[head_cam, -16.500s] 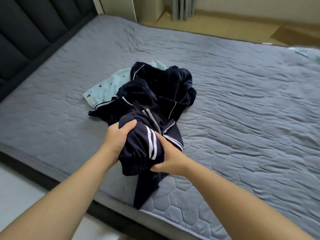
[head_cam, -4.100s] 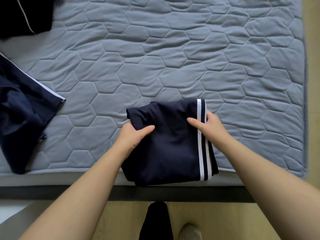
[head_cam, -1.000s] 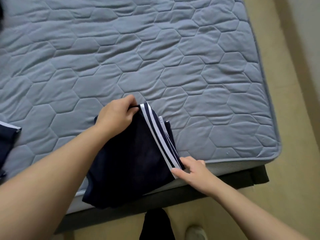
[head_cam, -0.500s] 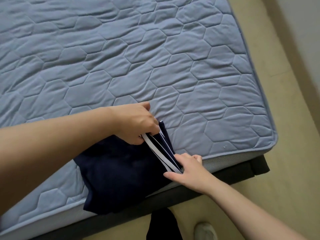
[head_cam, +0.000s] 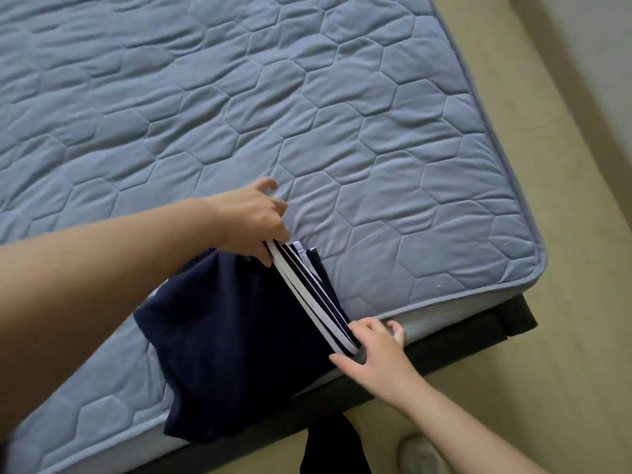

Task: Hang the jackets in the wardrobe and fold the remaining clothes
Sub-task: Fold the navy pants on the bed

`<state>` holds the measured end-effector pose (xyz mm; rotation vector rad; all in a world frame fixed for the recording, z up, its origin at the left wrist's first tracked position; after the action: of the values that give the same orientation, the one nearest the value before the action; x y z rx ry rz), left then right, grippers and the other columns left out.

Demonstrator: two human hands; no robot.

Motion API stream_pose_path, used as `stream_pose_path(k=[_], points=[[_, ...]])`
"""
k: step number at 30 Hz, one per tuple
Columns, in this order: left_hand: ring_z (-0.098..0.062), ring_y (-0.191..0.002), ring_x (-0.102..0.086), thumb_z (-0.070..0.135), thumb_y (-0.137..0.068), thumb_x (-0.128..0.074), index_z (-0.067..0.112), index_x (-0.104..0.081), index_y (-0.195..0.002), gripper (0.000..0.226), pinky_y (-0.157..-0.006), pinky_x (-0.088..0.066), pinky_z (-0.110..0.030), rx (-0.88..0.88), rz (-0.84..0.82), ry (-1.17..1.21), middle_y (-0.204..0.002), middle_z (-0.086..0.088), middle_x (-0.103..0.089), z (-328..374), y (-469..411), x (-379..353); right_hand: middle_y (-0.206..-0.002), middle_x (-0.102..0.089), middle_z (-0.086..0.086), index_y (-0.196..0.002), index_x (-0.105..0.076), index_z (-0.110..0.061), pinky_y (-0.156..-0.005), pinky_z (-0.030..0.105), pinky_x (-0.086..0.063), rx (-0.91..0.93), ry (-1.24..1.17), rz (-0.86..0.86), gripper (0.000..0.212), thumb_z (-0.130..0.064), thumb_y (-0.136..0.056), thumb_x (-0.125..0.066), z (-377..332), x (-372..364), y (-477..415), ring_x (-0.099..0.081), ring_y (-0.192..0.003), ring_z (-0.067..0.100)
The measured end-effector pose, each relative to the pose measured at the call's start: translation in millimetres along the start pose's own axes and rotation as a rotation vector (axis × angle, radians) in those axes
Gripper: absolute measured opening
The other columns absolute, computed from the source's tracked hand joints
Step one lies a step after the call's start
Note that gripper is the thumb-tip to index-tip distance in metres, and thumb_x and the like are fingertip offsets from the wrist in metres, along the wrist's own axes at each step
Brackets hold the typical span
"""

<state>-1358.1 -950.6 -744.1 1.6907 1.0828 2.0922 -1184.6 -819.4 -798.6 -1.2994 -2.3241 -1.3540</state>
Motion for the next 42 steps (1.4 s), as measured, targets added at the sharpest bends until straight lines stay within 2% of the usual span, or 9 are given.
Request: stream_pose_path(k=[3,6,11,16,19,23,29,35,42], points=[[-0.008,-0.111,-0.046,0.058,-0.078,-0.06,0.033,-0.06,-0.099,0.032,-0.112,-0.012,-0.044,0.099,0.045,0.12,-0.091,0.009,-0.059,-1,-8,-4,-0.107,-0.043,-0.015,-0.106,-0.054,-0.03,-0.113,0.039,0.0,-0.032,0.039,-0.029,0.065,-0.075,-0.067,-0.028,4,-7,1,-0.039,-0.114,0.002],[-0.015,-0.107,-0.05,0.039,-0.076,-0.069,0.03,-0.056,-0.107,0.035,-0.095,-0.036,-0.038,0.262,0.271,0.572,-0.101,0.01,-0.051,-8,-1,-4,-0.101,-0.046,-0.013,-0.099,-0.054,-0.027,-0.112,0.039,-0.003,-0.099,0.06,-0.044,0.045,-0.066,-0.08,-0.045,4,-5,1,-0.037,-0.107,0.001],[-0.02,-0.122,-0.047,0.023,-0.077,-0.073,0.02,-0.048,-0.131,0.06,-0.104,-0.039,-0.04,0.906,0.791,1.011,-0.135,0.001,-0.046,-1,98,-48,-0.105,-0.052,-0.013,-0.114,-0.048,-0.031,-0.099,0.035,-0.031,-0.119,0.051,-0.066,0.043,-0.055,-0.081,-0.061,-20,17,-6,-0.046,-0.106,0.007],[-0.028,-0.129,-0.04,0.025,-0.076,-0.077,0.015,-0.04,-0.138,0.073,-0.108,-0.032,-0.046,1.522,0.755,1.193,-0.139,-0.008,-0.044,71,188,-132,-0.128,-0.048,-0.001,-0.141,-0.033,-0.018,-0.097,0.025,-0.039,-0.167,-0.208,-0.069,0.076,-0.04,-0.079,-0.072,-52,35,-37,-0.049,-0.114,0.012],[-0.027,-0.122,-0.05,0.031,-0.075,-0.079,0.01,-0.038,-0.138,0.078,-0.101,-0.039,-0.038,1.76,0.78,1.736,-0.136,-0.013,-0.047,108,197,-189,-0.124,-0.054,-0.004,-0.133,-0.038,-0.016,-0.096,0.029,-0.045,-0.258,-0.335,-0.103,0.069,-0.041,-0.079,-0.073,-62,25,-55,-0.054,-0.109,0.011],[-0.021,-0.096,-0.065,0.042,-0.079,-0.072,0.012,-0.058,-0.121,0.054,-0.08,-0.049,-0.032,1.504,0.667,2.473,-0.109,-0.007,-0.068,138,149,-219,-0.114,-0.061,0.001,-0.121,-0.043,-0.013,-0.093,0.036,-0.051,-0.389,-0.425,-0.062,0.075,-0.052,-0.067,-0.077,-52,15,-71,-0.062,-0.101,0.016],[-0.024,-0.096,-0.068,0.043,-0.063,-0.081,0.014,-0.066,-0.109,0.056,-0.08,-0.05,-0.035,1.153,0.366,2.696,-0.098,-0.006,-0.074,140,133,-198,-0.092,-0.075,0.003,-0.106,-0.068,-0.012,-0.069,0.027,-0.056,-0.463,-0.56,-0.218,0.037,-0.042,-0.084,-0.068,-65,12,-56,-0.072,-0.082,0.017],[-0.026,-0.096,-0.068,0.03,-0.078,-0.07,0.012,-0.068,-0.107,0.034,-0.084,-0.051,-0.036,1.177,0.614,2.773,-0.1,-0.008,-0.074,136,196,-129,-0.099,-0.074,0.007,-0.109,-0.069,-0.014,-0.077,0.033,-0.055,-0.468,-0.769,-0.314,0.034,-0.039,-0.087,-0.064,-114,37,-13,-0.071,-0.091,0.023],[-0.02,-0.089,-0.071,0.024,-0.079,-0.065,0.009,-0.066,-0.11,0.034,-0.075,-0.051,-0.031,1.249,1.06,2.768,-0.103,-0.007,-0.073,169,303,0,-0.111,-0.071,0.008,-0.12,-0.061,-0.019,-0.08,0.035,-0.055,-0.185,-0.729,-0.424,0.031,-0.028,-0.09,-0.061,-216,116,59,-0.069,-0.099,0.024]])
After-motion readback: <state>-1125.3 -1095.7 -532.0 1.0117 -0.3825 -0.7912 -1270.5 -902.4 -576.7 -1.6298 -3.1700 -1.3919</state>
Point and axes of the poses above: each hand's wrist, its own y-axis away from the middle knuckle, its own x-axis out of the back of the hand, z = x × y, the point moved 10 cm from there along -y, towards the middle knuckle
